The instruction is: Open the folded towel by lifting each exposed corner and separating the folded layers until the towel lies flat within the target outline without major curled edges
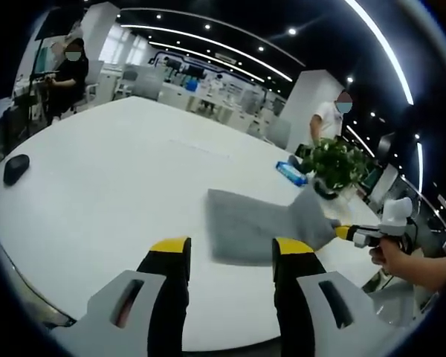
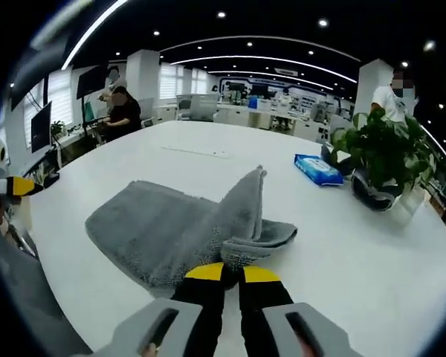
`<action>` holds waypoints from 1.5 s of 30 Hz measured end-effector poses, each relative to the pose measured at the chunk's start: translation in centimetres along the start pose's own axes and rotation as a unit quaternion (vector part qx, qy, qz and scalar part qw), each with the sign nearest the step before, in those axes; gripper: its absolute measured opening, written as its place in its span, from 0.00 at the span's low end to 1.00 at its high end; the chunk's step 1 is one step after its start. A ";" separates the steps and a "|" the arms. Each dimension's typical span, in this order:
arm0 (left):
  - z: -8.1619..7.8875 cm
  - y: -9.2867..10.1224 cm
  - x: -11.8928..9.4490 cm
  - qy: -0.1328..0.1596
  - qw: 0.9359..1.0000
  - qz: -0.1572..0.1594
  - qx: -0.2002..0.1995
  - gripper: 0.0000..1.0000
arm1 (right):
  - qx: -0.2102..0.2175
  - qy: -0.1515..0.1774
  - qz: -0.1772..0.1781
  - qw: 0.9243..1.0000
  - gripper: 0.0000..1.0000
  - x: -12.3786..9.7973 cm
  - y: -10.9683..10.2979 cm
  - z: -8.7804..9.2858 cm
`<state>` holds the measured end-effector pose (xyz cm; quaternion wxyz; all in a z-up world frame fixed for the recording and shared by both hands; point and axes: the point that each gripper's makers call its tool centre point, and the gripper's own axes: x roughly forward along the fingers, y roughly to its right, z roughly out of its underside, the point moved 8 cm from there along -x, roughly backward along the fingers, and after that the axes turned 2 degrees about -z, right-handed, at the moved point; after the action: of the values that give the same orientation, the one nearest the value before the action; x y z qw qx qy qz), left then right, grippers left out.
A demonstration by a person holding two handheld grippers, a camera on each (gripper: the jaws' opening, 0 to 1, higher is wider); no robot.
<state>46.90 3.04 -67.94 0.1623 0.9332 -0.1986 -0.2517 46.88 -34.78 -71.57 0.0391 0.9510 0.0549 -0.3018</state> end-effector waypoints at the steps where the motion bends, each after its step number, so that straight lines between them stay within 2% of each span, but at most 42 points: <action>1: 0.0 0.0 0.0 -0.002 1.000 0.003 -0.004 0.43 | 0.000 -0.003 0.004 1.000 0.04 0.0 0.1 0.1; 9: -0.4 0.4 0.6 -0.013 0.999 0.022 -0.028 0.43 | 0.025 -0.024 0.016 0.999 0.07 -0.3 1.3 1.4; 13: -1.3 0.9 1.5 -0.014 0.999 0.033 -0.026 0.43 | 0.034 -0.014 0.026 0.999 0.10 -0.7 2.1 1.3; 19: -3.1 1.4 4.6 -0.018 0.999 0.043 0.000 0.43 | 0.061 -0.010 0.019 0.998 0.12 0.1 2.6 1.0; 23: -3.5 1.9 7.3 -0.027 0.998 0.050 0.018 0.43 | 0.060 -0.035 0.003 0.998 0.15 1.4 2.3 1.5; 29: -3.0 2.3 11.3 -0.051 0.996 0.060 0.045 0.42 | 0.056 -0.064 -0.009 0.996 0.15 3.1 2.1 2.4; 35: -1.8 2.5 15.3 -0.084 0.991 0.072 0.075 0.41 | 0.051 -0.097 -0.016 0.994 0.15 4.4 2.1 3.3; 38: -1.4 2.8 16.9 -0.091 0.989 0.081 0.085 0.41 | 0.049 -0.102 -0.018 0.993 0.15 4.7 2.1 3.2; 42: -0.6 3.2 19.2 -0.111 0.984 0.089 0.106 0.41 | 0.023 -0.117 -0.021 0.993 0.14 4.9 2.0 3.3; 45: -0.1 3.6 20.4 -0.123 0.980 0.095 0.122 0.41 | 0.027 -0.125 -0.018 0.992 0.14 5.1 1.9 3.2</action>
<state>62.10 -9.30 -74.68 0.0451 0.8848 -0.3339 -0.3218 49.44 -36.62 -77.02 0.0140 0.9052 0.0588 -0.4207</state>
